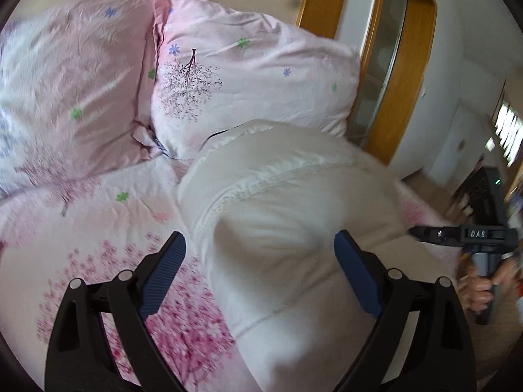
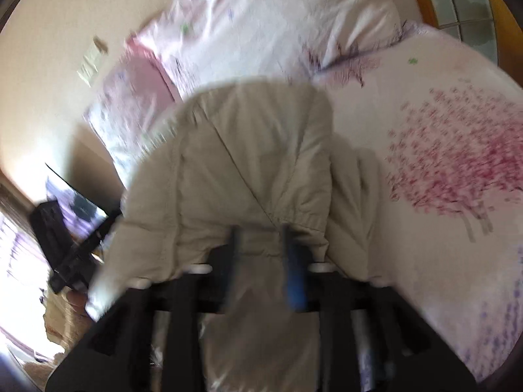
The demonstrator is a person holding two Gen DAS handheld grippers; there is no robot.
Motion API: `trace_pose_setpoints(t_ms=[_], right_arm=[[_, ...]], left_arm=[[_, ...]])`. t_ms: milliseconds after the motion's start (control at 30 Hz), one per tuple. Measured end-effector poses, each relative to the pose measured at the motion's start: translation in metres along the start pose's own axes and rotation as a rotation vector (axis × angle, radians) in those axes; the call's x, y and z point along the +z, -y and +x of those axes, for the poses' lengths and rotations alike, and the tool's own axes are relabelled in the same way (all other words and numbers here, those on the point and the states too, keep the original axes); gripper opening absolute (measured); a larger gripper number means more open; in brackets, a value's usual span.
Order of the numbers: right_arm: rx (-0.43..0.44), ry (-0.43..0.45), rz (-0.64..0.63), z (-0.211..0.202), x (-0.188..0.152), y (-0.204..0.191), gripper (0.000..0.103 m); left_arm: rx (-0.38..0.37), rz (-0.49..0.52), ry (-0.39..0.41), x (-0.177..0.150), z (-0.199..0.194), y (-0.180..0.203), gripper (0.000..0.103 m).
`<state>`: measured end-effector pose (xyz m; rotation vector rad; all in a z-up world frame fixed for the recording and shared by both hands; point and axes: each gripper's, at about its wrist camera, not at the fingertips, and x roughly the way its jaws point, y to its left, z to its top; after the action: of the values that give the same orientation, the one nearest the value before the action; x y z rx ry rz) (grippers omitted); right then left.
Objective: Fold large clothes
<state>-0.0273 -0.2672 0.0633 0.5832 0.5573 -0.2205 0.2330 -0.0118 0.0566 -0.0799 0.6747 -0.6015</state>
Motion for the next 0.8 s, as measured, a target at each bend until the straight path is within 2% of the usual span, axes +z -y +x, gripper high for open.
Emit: trace_pose_setpoints(t_ms=[33,67,133,233,400,567,667,800], right_arm=[[-0.006,0.036,0.009,-0.008,0.002,0.002,0.102],[-0.014,0.05,0.019,-0.014,0.006,0.005,0.102],[-0.017,0.01,0.069,-0.012,0.011,0.015,0.102],[0.043,-0.1,0.187,0.004,0.017,0.037,0.102],[0.097,-0.248,0.302,0.036,0.02,0.062,0.102],[0.113,-0.358,0.309,0.062,0.02,0.069,0.102],[0.176,-0.434,0.328,0.081,0.016,0.072,0.102],[0.256,-0.478,0.315,0.094,0.016,0.067,0.102]], left_arm=[[-0.031,-0.026,-0.006,0.002,-0.004,-0.005,0.095],[-0.054,-0.044,-0.011,0.003,-0.006,-0.007,0.095],[-0.113,-0.087,-0.04,0.007,-0.006,-0.014,0.095],[-0.152,-0.127,-0.085,0.007,0.0,-0.02,0.095],[-0.194,-0.183,-0.149,0.002,0.017,-0.025,0.095],[-0.228,-0.229,-0.179,0.0,0.028,-0.031,0.095],[-0.239,-0.234,-0.189,0.0,0.033,-0.033,0.096],[-0.276,-0.261,-0.201,-0.002,0.04,-0.04,0.099]])
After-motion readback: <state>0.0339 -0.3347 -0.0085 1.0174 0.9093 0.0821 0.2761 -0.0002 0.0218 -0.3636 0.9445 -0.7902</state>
